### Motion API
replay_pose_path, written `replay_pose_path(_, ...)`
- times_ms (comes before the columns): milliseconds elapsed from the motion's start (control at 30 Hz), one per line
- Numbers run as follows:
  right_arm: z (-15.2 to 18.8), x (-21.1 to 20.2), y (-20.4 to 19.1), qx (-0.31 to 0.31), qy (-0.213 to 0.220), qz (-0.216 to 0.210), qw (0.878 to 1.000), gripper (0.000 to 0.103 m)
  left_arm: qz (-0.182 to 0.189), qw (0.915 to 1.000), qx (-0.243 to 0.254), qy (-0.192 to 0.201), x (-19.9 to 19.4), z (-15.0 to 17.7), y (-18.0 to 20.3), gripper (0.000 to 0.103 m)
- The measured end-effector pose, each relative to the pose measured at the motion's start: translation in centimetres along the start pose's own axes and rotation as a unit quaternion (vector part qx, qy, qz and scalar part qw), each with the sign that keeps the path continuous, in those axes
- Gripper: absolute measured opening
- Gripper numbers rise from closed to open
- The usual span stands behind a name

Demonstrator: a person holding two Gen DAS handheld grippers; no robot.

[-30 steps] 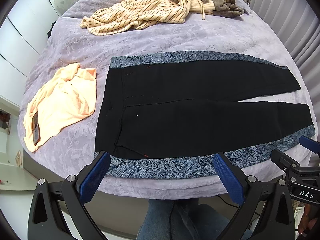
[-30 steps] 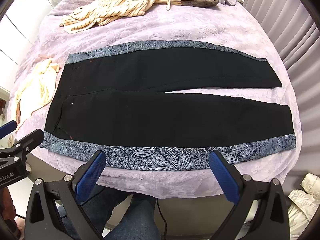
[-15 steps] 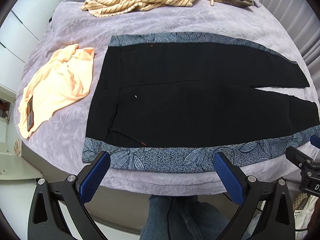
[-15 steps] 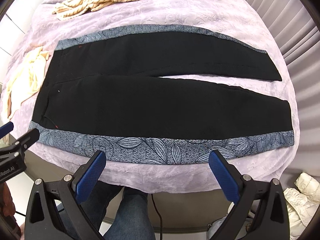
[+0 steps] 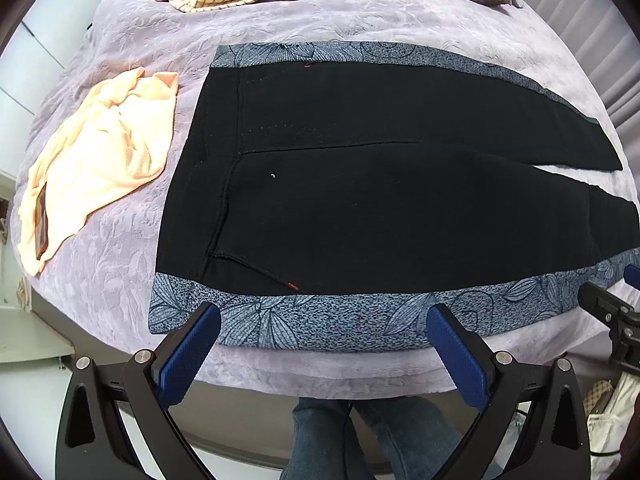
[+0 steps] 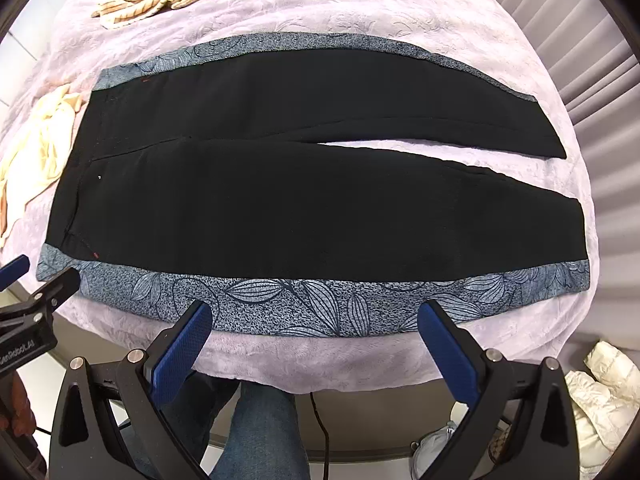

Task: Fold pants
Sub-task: 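Move both grippers toward the patterned band edge of the black trousers, then grasp the patterned band edge of the trousers with both grippers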

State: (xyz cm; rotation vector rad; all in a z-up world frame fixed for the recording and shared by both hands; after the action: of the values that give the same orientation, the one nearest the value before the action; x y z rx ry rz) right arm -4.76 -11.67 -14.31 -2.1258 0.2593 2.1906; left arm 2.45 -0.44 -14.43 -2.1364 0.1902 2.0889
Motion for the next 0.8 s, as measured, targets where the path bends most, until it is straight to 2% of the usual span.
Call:
replay_pose_path(233, -0.3, 0.4, -1.7, 0.025, 0.009, 0.006, 1.0, 0.102, -0.003, 0.9988, 0.048, -0.003, 1.6, -0.6, -1.7, 0.103)
replay_pose_path(400, -0.1, 1.0, -2.5, 0.037, 0.012, 0.016, 0.999, 0.102, -0.005, 0.9979, 0.064, 0.001, 1.7, -0.5, -2.8, 0.103)
replay_pose_path(467, 0.1, 1.0, -2.5, 0.041, 0.01, 0.022, 0.999, 0.102, -0.004, 0.9983, 0.058, 0.003, 1.8, -0.6, -3.1, 0.103)
replay_pose_path(533, 0.1, 1.1, -2.7, 0.043, 0.006, 0.008, 0.999, 0.102, 0.001, 0.9991, 0.043, 0.0, 2.1, -0.6, -3.3, 0.103)
replay_pose_path(800, -0.7, 2.8, -2.5, 0.009, -0.005, 0.01, 1.0, 0.102, -0.003, 0.9999, -0.012, -0.007, 3.9, -0.7, -2.0, 0.103)
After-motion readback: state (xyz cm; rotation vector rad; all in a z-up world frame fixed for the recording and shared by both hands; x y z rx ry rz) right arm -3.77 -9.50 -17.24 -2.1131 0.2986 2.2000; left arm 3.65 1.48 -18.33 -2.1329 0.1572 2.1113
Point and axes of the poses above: each gripper's, at about its wrist camera, not at the fingertips, and x roughly the way its jaws point, y to its right, z to its underside, the point moved 9 cm from there along x, roughly the way its jaws point, and after that the axes turned 9 degrees about -y, right-handed, at the moved point
